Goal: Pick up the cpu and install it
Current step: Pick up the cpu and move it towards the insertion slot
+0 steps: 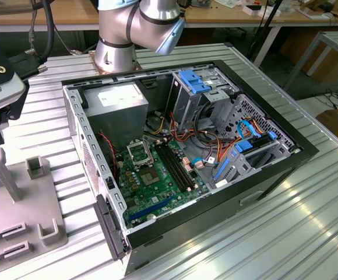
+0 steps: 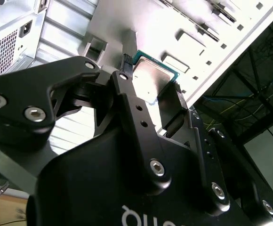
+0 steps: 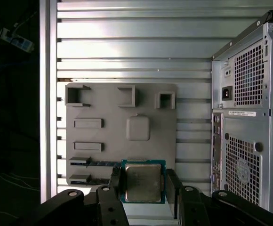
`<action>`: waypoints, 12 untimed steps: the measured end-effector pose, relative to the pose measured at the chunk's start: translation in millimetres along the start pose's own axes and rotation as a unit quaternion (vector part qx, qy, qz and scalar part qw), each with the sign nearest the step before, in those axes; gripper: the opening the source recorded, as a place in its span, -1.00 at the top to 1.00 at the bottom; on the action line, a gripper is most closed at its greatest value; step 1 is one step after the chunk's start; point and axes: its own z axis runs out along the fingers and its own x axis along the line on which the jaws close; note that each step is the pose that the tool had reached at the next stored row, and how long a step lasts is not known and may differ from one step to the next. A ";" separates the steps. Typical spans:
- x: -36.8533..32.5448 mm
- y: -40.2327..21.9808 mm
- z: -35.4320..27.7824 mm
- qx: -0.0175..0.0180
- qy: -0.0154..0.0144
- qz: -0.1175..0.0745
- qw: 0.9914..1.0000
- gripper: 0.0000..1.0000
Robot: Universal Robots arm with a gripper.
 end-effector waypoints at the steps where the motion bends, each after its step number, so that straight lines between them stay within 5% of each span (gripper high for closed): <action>1: -0.1 0.0 0.0 0.000 0.000 0.000 1.000 0.06; 12: -0.6 0.0 -0.6 0.000 0.000 0.000 1.000 0.06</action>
